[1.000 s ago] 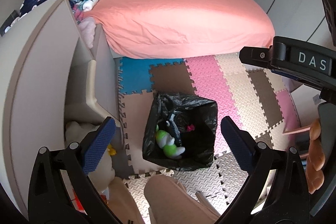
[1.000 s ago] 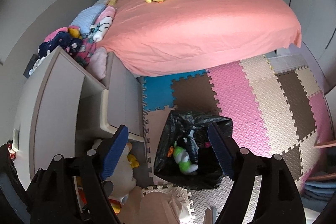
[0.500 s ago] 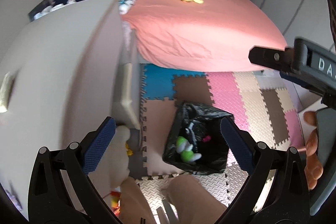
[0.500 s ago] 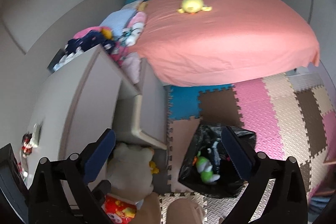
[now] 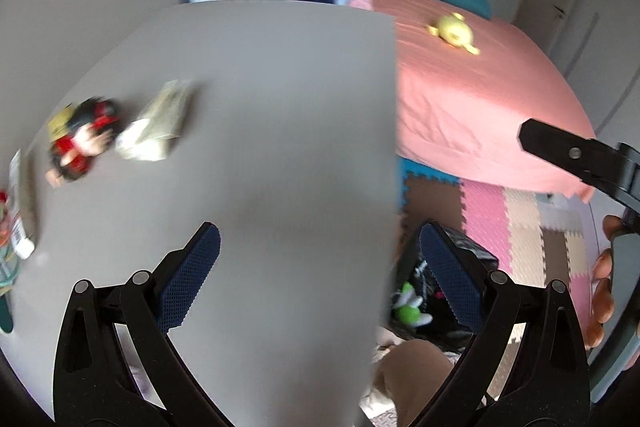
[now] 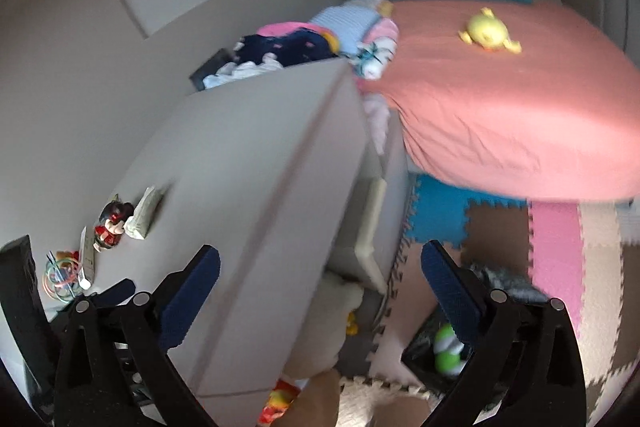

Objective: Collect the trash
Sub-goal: 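Move both tools back over the desk toward the teether and doll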

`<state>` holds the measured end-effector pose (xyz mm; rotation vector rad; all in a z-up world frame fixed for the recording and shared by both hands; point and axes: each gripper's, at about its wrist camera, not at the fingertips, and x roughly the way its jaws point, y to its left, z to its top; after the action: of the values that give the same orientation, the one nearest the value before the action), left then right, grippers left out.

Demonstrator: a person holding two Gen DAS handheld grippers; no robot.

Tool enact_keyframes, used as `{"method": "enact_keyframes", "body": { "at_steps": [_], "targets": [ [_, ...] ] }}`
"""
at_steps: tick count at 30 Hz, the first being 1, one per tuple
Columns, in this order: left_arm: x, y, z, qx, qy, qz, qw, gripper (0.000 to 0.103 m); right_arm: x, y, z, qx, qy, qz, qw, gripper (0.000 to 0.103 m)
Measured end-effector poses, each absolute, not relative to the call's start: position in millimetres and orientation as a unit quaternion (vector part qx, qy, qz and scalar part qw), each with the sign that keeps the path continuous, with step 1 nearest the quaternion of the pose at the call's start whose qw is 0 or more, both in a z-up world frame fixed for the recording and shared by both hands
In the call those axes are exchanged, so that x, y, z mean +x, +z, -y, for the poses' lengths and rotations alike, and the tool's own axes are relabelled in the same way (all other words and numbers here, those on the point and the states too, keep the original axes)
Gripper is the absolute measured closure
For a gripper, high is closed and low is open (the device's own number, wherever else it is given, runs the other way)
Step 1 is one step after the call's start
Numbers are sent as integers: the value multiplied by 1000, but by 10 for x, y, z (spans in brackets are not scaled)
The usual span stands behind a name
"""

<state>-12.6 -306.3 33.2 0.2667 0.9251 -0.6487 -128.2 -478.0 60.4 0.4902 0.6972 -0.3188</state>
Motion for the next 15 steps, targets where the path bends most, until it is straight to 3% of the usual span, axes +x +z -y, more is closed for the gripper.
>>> {"method": "enact_keyframes", "body": {
  "at_steps": [6,15],
  "targets": [
    [120,363,2522,91,-262,-439,854,6,-985,747,4355,213,-93,-311,921,3],
    [304,521,1675,55,-185,-425,884,6,-383,842,3704,203,-27,-367,907,3]
  ]
}}
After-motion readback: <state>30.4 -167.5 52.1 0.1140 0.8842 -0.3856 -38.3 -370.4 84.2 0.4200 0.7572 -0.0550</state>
